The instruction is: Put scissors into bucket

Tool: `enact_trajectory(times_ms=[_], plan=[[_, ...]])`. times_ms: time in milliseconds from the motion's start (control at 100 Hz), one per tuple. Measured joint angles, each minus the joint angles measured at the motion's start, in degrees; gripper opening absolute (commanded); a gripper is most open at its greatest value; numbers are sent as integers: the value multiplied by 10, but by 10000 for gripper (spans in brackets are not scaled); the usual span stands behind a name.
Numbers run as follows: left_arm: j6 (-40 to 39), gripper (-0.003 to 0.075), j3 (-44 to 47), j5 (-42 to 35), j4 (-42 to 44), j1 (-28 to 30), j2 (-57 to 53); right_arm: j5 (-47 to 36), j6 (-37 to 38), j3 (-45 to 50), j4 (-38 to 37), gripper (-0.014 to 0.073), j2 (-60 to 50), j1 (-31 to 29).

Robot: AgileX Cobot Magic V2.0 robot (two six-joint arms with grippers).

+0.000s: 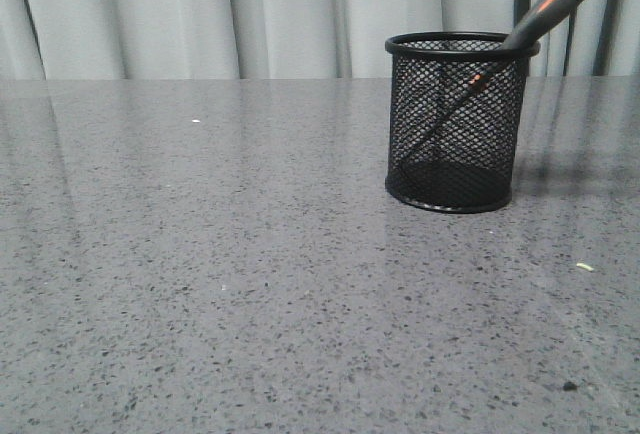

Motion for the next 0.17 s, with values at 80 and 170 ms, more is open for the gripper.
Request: enact_trajectory(times_ms=[80,170], plan=[[0,-20,0,0,0,0,0,0,0,0,0,-74,0,0],[0,-20,0,0,0,0,0,0,0,0,0,-74,0,0]])
